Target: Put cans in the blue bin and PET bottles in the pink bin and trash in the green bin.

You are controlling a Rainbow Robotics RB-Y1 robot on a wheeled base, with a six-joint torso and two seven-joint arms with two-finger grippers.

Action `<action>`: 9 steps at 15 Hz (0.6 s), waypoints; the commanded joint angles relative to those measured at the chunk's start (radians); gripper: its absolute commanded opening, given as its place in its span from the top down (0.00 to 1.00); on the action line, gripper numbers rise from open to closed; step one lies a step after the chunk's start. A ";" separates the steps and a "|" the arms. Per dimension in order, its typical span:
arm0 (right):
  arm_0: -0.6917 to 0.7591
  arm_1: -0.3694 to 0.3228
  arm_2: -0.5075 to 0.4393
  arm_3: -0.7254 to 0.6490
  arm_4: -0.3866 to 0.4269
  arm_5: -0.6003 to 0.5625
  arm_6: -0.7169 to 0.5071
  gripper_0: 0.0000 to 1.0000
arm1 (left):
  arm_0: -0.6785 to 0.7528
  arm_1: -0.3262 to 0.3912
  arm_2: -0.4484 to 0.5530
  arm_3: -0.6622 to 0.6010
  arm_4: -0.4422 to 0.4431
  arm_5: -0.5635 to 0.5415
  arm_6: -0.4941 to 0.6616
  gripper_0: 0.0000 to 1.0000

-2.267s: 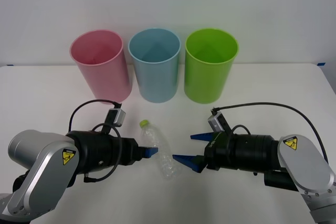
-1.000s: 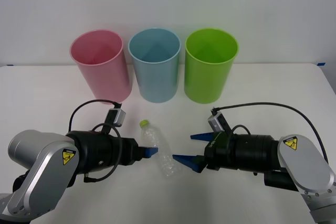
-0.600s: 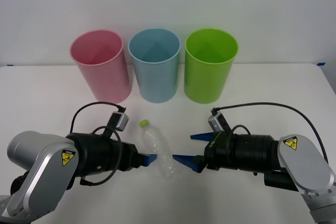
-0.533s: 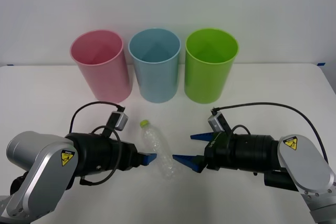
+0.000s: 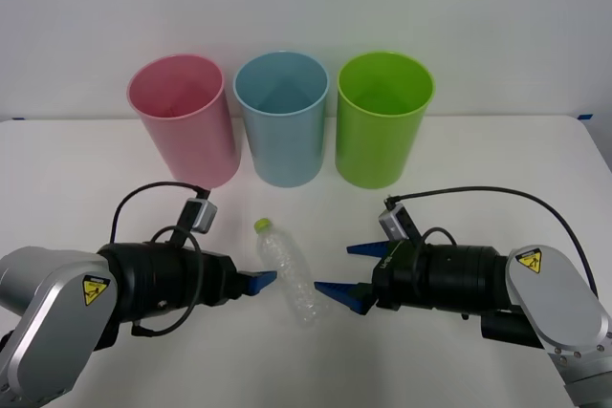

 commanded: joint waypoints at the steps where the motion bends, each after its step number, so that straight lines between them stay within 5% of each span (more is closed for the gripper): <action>1: 0.000 0.000 0.000 0.000 0.000 0.000 0.000 0.00 | 0.019 0.046 0.027 -0.001 0.073 0.020 -0.057 0.00; 9: 0.000 0.000 0.000 0.000 0.000 0.000 0.000 0.00 | 0.078 0.132 0.167 -0.001 0.215 0.016 -0.280 0.00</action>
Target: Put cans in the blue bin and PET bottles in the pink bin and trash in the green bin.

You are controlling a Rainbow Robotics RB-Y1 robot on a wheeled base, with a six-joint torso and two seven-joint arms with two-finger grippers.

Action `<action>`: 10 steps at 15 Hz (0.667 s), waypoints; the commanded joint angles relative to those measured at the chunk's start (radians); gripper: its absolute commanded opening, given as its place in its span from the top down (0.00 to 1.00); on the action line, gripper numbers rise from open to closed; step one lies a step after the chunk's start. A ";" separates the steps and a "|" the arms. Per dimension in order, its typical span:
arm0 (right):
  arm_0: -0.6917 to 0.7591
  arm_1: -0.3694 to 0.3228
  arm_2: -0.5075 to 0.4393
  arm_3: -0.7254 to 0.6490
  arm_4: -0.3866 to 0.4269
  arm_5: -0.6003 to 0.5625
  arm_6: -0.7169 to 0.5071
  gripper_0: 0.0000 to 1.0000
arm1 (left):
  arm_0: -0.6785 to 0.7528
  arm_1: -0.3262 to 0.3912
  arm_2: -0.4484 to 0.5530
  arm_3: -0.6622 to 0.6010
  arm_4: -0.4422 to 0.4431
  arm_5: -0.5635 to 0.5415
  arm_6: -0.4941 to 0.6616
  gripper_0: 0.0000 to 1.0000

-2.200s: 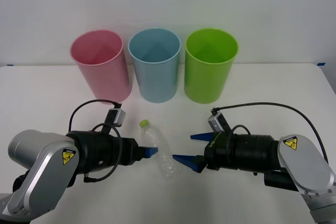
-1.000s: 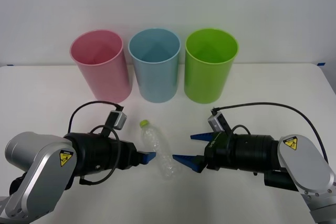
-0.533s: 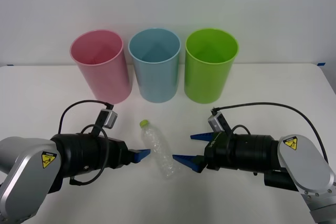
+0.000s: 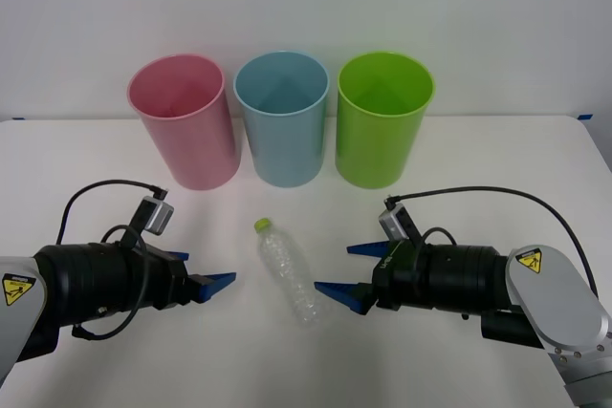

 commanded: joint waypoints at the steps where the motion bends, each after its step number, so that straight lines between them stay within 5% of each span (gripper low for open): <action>1: 0.000 0.000 0.000 0.000 0.000 0.000 0.000 0.00 | 0.017 0.011 0.056 -0.001 0.027 -0.032 -0.081 0.00; 10: 0.000 0.000 0.000 0.000 0.000 0.000 0.000 0.00 | 0.106 0.013 0.201 -0.049 0.115 -0.084 -0.174 0.00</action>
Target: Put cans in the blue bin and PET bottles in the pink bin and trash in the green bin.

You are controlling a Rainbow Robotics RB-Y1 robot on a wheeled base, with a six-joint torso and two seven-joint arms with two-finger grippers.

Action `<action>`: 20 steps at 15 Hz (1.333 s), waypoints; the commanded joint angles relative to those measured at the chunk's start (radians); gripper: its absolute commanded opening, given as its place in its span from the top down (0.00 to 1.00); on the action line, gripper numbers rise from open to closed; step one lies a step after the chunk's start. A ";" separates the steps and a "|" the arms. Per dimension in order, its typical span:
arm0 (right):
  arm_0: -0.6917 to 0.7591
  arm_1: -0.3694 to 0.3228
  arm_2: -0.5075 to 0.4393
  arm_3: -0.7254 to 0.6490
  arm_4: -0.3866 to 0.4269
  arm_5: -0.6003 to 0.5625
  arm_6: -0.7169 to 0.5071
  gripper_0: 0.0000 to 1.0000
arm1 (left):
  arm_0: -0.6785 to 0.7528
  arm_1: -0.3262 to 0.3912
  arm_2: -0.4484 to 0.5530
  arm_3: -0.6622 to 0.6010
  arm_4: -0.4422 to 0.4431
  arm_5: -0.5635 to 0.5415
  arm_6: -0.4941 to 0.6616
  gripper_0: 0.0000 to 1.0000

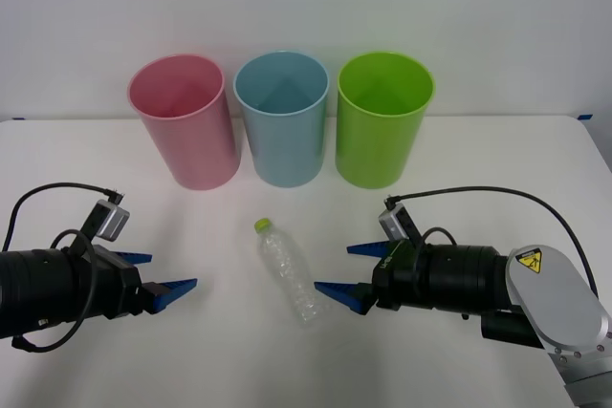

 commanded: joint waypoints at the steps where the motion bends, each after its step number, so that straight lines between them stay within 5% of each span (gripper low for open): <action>1: 0.000 0.000 0.000 0.000 0.000 0.000 0.000 0.00 | 0.042 0.000 0.039 -0.027 0.017 -0.002 -0.020 0.00; 8: 0.000 0.000 0.000 0.000 0.000 0.000 0.000 0.00 | 0.135 0.000 0.163 -0.125 0.044 -0.091 -0.053 0.00; 20: 0.000 0.000 0.000 0.000 0.000 0.000 0.000 0.00 | 0.214 -0.002 0.232 -0.133 0.207 -0.094 0.003 0.00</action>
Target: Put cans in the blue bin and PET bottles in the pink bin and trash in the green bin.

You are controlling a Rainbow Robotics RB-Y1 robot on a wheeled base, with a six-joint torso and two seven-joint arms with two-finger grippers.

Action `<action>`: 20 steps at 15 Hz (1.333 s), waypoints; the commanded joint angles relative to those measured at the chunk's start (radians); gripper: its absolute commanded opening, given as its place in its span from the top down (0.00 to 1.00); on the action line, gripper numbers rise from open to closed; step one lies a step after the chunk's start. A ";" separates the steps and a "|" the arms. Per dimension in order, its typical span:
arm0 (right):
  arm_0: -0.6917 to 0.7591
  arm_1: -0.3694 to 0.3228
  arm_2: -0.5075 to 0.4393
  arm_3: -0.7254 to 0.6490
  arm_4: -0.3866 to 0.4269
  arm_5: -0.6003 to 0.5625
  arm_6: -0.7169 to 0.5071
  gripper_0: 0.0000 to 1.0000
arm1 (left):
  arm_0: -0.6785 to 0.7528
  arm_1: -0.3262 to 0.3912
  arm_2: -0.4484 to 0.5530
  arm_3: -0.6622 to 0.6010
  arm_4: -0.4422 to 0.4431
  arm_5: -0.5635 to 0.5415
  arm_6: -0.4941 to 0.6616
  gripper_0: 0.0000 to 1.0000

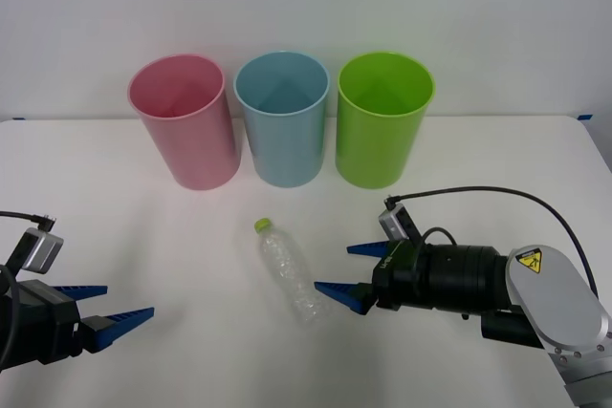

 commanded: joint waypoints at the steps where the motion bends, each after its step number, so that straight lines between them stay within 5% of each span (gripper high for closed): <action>1: 0.000 0.000 0.000 0.000 0.000 0.000 0.000 0.00 | 0.016 -0.001 0.023 -0.001 0.042 0.000 -0.004 0.00; 12: 0.000 0.000 0.000 0.000 0.000 0.000 0.000 0.00 | 0.148 -0.001 0.109 -0.062 0.155 0.031 -0.093 0.00; 20: 0.000 0.000 0.000 0.000 0.000 0.000 0.000 0.00 | 0.221 -0.031 0.153 -0.072 0.223 0.058 -0.300 0.00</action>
